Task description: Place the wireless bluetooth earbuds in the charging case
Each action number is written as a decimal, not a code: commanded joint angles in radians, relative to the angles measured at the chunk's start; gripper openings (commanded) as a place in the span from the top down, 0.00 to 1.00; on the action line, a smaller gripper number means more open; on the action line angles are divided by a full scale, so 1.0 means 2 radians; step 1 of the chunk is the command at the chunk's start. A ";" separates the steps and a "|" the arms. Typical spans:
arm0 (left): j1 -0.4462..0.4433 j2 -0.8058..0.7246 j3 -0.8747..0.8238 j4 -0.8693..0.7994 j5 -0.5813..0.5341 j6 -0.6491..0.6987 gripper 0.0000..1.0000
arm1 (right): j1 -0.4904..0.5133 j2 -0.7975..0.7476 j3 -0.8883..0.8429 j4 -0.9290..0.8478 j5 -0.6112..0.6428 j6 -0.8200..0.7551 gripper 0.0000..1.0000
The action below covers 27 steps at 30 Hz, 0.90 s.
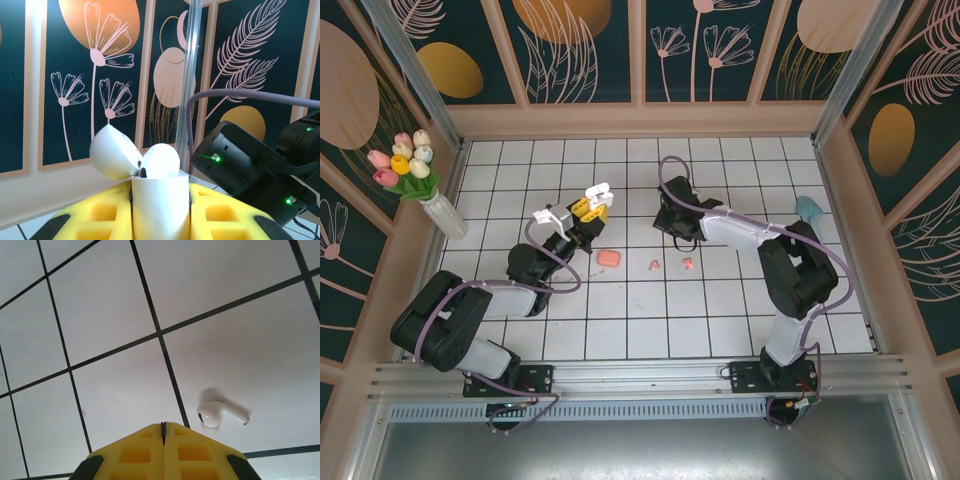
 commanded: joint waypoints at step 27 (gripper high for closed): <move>-0.002 -0.035 -0.006 0.045 0.008 0.007 1.00 | -0.035 0.084 0.026 0.025 -0.059 -0.122 0.51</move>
